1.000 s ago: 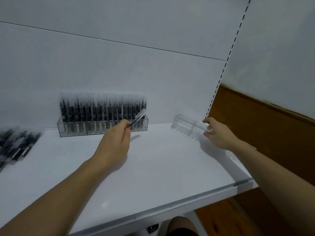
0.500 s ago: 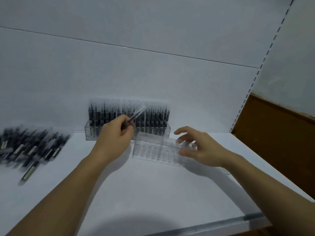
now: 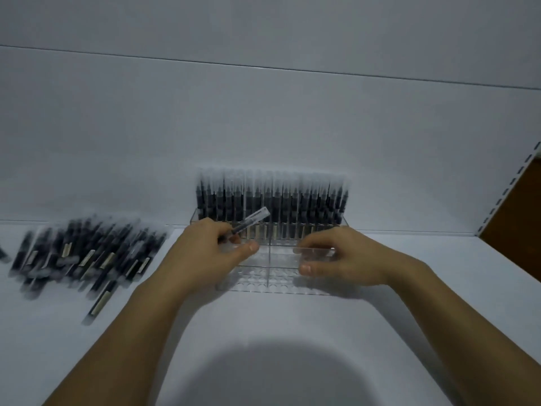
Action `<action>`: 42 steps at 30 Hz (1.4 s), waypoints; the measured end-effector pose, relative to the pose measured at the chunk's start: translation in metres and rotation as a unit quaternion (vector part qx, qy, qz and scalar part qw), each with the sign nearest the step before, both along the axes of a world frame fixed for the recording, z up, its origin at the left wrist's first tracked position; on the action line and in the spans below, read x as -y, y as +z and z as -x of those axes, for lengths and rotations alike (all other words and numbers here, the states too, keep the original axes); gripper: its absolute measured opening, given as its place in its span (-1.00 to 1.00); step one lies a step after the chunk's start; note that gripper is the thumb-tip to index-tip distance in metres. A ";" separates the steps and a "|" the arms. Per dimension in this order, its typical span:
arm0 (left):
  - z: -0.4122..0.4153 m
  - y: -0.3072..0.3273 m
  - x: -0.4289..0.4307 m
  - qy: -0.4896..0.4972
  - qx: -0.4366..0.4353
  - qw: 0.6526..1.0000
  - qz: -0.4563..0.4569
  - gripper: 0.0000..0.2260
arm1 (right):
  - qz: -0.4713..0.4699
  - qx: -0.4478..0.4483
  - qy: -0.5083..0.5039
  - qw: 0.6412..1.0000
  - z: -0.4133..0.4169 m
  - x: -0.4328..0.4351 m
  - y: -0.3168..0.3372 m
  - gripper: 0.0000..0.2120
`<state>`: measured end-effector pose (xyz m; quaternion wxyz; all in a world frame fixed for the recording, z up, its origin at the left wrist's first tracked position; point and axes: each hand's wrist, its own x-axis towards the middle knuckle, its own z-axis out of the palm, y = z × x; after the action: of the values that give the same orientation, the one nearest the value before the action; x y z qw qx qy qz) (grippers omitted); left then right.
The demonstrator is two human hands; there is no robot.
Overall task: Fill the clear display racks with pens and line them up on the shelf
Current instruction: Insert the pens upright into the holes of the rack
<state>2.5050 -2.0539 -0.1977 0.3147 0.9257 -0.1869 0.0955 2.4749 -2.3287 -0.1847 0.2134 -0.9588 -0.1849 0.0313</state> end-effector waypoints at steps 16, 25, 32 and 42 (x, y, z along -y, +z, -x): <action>-0.002 -0.001 -0.001 -0.071 -0.180 0.980 0.056 -0.55 | 0.014 0.108 -0.032 0.994 0.021 0.015 -0.004 -0.54; -0.005 -0.002 -0.008 -0.096 -0.087 0.991 0.031 -0.50 | 0.016 0.104 -0.040 0.994 0.025 0.014 -0.003 -0.36; -0.001 0.000 -0.011 -0.134 -0.107 0.985 -0.034 -0.49 | 0.027 0.098 -0.051 0.994 0.026 0.002 -0.003 -0.35; -0.005 -0.003 -0.014 -0.151 -0.104 0.983 -0.003 -0.66 | 0.040 0.111 -0.014 0.993 0.026 0.000 -0.006 -0.62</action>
<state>2.5104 -2.0402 -0.2008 0.3407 0.8926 -0.2909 -0.0507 2.4486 -2.3292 -0.1906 0.1535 -0.9667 -0.1922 -0.0710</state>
